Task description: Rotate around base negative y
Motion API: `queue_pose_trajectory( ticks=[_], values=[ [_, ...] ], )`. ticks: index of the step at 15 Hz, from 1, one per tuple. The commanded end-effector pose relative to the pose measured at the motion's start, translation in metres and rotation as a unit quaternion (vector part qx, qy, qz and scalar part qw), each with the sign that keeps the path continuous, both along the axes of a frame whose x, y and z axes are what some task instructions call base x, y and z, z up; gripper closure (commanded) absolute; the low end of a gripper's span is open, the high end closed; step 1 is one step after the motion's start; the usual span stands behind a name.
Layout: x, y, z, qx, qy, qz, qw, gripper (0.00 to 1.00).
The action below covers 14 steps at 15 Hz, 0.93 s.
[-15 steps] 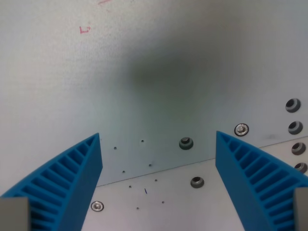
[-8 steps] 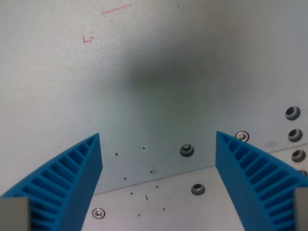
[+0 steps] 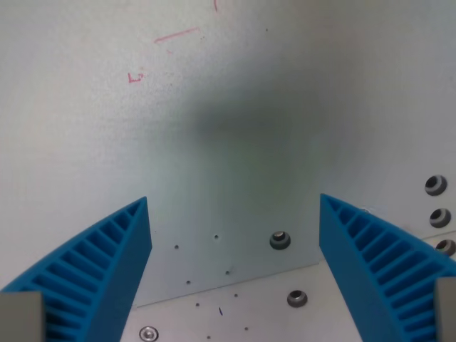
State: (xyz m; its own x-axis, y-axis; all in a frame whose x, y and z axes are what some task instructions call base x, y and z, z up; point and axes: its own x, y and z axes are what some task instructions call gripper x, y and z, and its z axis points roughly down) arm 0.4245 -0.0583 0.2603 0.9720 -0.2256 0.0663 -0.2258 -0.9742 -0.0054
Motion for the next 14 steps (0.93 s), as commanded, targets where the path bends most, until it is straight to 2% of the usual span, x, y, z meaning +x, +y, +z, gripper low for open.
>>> queue_pose_trajectory(
  ticks=[1, 14],
  values=[
    [-0.0129, 0.0013, 0.0006, 0.004, -0.114, 0.000, 0.9935, 0.00],
    [-0.0129, 0.0013, 0.0006, 0.004, -0.189, 0.000, 0.9820, 0.00]
  ],
)
